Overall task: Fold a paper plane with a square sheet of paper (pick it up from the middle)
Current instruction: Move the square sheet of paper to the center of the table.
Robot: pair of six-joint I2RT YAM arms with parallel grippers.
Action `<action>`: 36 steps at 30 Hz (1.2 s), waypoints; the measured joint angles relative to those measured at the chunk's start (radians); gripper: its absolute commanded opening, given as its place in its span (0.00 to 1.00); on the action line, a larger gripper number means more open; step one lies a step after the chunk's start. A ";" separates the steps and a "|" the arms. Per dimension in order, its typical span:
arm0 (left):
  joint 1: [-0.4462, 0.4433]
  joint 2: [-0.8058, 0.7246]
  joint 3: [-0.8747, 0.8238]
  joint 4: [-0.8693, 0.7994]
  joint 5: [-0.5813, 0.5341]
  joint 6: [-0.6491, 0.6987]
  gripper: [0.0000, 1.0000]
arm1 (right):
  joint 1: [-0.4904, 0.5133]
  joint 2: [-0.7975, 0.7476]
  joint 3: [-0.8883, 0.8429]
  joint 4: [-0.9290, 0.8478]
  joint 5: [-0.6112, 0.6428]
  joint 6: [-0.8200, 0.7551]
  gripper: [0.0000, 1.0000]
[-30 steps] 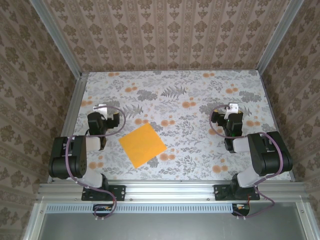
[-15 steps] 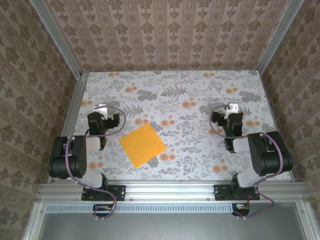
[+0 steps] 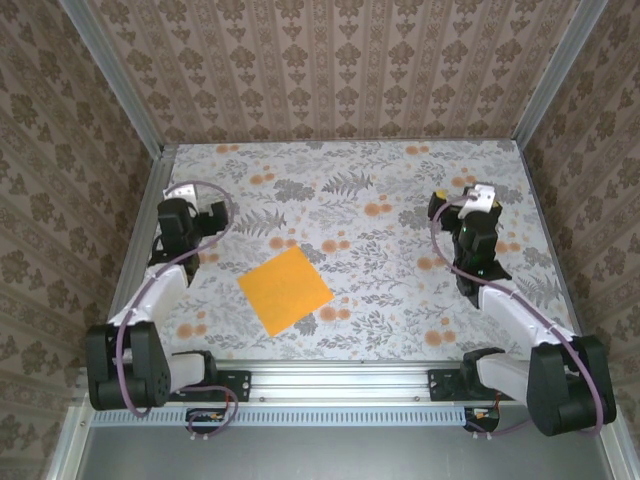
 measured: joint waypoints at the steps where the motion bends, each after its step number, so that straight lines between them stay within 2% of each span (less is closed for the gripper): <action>1: 0.000 -0.014 0.031 -0.056 0.003 -0.025 1.00 | 0.008 0.001 0.049 -0.071 0.006 0.025 1.00; 6: 0.000 -0.065 0.154 -0.279 0.051 -0.116 1.00 | 0.110 0.081 0.277 -0.396 0.039 0.150 1.00; 11: 0.000 -0.106 0.171 -0.415 0.109 -0.152 1.00 | 0.308 0.243 0.407 -0.583 0.078 0.214 1.00; 18: 0.001 -0.159 0.171 -0.545 0.124 -0.182 1.00 | 0.551 0.493 0.570 -0.703 0.076 0.182 1.00; 27: 0.017 -0.190 0.169 -0.624 0.125 -0.216 1.00 | 0.772 0.762 0.788 -0.824 -0.013 0.084 1.00; 31: 0.023 -0.192 0.168 -0.630 0.125 -0.219 1.00 | 0.835 0.878 0.893 -0.883 -0.030 0.046 1.00; 36: 0.027 -0.192 0.166 -0.630 0.128 -0.219 1.00 | 0.846 0.976 0.981 -0.963 -0.037 0.027 1.00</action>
